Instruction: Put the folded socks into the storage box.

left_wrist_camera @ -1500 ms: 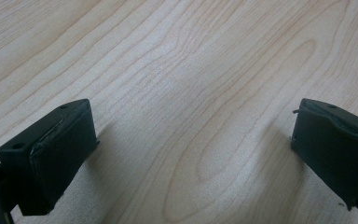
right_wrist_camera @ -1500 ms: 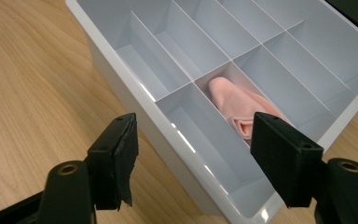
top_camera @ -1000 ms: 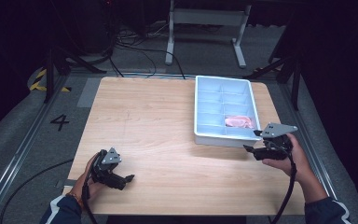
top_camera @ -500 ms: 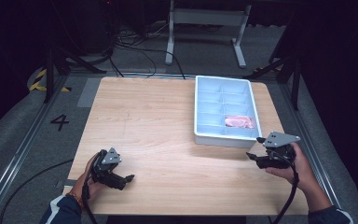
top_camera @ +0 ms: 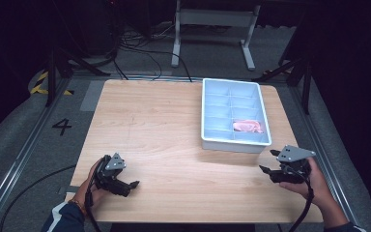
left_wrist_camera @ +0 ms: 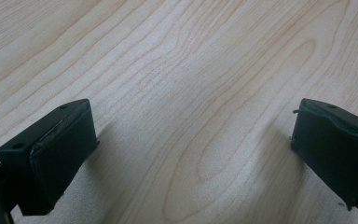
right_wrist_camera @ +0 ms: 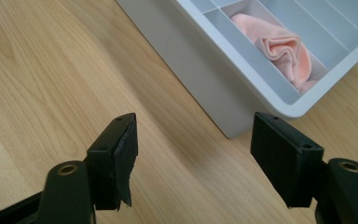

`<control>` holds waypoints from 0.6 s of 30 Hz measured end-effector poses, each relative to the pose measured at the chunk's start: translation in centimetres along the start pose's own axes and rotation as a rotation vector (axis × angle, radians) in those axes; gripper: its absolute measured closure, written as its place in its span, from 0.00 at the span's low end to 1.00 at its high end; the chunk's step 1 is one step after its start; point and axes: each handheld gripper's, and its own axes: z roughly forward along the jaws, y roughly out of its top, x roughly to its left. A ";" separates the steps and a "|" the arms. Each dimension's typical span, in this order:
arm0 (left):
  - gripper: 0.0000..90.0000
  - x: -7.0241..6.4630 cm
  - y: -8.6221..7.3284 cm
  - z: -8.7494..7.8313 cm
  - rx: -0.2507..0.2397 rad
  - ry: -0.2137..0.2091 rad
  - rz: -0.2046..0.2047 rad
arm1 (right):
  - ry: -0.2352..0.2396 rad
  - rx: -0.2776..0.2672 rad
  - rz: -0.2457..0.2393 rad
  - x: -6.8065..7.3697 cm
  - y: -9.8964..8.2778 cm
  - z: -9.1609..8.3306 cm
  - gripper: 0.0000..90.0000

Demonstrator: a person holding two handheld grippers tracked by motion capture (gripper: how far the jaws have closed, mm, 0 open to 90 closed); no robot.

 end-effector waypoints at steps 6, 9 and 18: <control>0.00 0.0 0.0 0.0 -0.001 -0.001 -0.005 | 0.005 0.013 0.015 0.3 -1.4 0.0 0.36; 0.00 0.0 0.0 0.0 -0.001 -0.001 -0.005 | 0.007 0.021 0.032 0.3 -2.2 0.2 0.36; 0.00 -0.1 0.0 0.0 -0.002 -0.003 -0.009 | 0.028 0.046 0.085 0.3 -4.4 0.9 0.37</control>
